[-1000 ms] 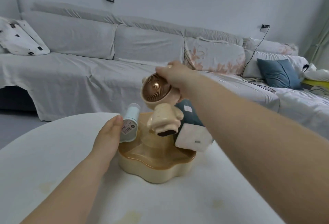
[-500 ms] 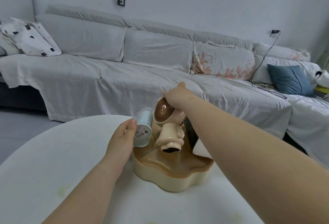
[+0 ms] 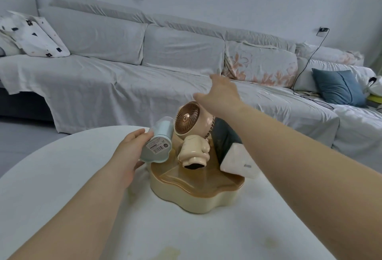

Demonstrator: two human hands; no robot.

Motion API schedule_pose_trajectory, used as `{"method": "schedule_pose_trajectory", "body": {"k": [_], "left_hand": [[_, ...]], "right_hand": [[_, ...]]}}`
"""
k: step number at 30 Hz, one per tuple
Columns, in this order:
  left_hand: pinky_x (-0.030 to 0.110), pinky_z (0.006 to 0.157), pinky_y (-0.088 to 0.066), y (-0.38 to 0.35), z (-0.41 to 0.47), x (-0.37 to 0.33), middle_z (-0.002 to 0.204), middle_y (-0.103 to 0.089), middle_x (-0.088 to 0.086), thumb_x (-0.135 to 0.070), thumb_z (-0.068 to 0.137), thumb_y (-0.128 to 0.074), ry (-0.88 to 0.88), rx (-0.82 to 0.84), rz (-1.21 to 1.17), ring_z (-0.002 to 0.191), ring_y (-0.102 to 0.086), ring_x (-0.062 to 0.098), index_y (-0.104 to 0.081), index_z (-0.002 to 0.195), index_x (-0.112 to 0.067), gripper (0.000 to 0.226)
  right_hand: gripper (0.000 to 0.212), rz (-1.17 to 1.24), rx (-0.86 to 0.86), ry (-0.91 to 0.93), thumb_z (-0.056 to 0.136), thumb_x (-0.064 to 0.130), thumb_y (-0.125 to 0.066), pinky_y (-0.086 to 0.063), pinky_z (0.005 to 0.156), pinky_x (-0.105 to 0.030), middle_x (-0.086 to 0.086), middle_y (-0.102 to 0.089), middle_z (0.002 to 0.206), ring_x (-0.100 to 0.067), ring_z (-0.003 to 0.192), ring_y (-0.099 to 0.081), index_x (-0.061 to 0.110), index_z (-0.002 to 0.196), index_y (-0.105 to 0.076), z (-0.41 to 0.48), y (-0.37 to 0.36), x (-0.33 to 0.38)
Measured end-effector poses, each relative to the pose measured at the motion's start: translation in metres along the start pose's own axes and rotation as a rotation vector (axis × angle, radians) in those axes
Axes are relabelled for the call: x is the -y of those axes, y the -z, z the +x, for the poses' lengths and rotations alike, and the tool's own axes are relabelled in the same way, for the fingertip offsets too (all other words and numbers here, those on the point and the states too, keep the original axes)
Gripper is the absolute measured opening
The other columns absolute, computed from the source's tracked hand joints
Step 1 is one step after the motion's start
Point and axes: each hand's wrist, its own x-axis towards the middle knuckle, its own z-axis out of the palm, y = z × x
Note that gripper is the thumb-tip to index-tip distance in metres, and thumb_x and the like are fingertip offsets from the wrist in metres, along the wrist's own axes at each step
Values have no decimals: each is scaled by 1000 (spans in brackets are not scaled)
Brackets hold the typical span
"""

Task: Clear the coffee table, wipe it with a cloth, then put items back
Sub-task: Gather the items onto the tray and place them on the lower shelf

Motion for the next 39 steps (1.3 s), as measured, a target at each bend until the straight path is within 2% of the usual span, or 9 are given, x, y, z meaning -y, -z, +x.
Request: {"method": "schedule_pose_trajectory", "body": {"k": [5,9,11,14,16,18,21,33,39], "left_hand": [[29,67,-42,-1,1,2,112,-54,6,-30,83,-53,44,56,4,87,-52,17,-40,130,-18,50],[27,62,-40,-4,-4,0,98,-56,6,-29,84,-49,32,101,20,75,-53,16,-55,97,-22,16],[28,61,-39,-4,-4,0,95,-55,8,-28,82,-50,47,96,18,74,-53,18,-52,99,-20,18],[29,59,-38,-3,-5,0,82,-56,11,-25,80,-52,77,113,13,65,-53,23,-49,100,-16,23],[28,57,-42,-4,-6,2,71,-61,11,-24,80,-53,88,129,5,59,-57,22,-54,96,-9,21],[25,52,-46,-8,-6,4,58,-67,5,-25,81,-53,82,144,15,50,-62,16,-59,88,-9,19],[20,48,-48,-12,-6,6,51,-69,-2,-27,83,-50,78,170,9,47,-63,11,-61,87,-17,16],[17,43,-49,-23,-13,3,70,-65,8,-23,82,-50,117,139,-76,49,-63,16,-55,111,-9,32],[18,41,-49,-23,-22,-5,51,-69,2,-23,81,-52,101,104,-72,45,-64,15,-57,100,-11,23]], "right_hand": [[66,289,-132,-137,79,41,-58,-28,107,-47,-8,-31,147,-30,133,-29,21,135,-30,-14,28,-46],[75,564,52,-439,79,45,-58,-28,106,-46,-6,-22,151,-31,134,-27,19,139,-21,-29,26,-88],[78,579,97,-561,78,47,-59,-26,106,-48,-7,-21,152,-31,135,-25,17,139,-21,-36,21,-107],[66,707,254,-720,77,50,-58,-22,107,-53,-8,-36,144,-31,128,-35,20,132,-36,-49,11,-128],[52,822,339,-761,77,51,-56,-19,107,-56,-6,-55,124,-28,111,-47,24,120,-48,-56,2,-138],[36,948,337,-781,73,51,-58,-31,100,-53,-4,-68,88,-24,88,-54,25,98,-57,-59,-6,-141],[31,1091,364,-804,70,51,-61,-41,67,-40,-3,-69,50,-24,71,-56,23,84,-58,-62,-12,-136],[27,1320,448,-687,73,42,-59,-45,66,-33,-2,-71,60,-23,68,-60,22,90,-61,-69,-20,-133],[24,1379,497,-604,75,42,-57,-50,61,-30,-1,-72,63,-19,56,-65,22,86,-64,-69,-13,-136]]}}
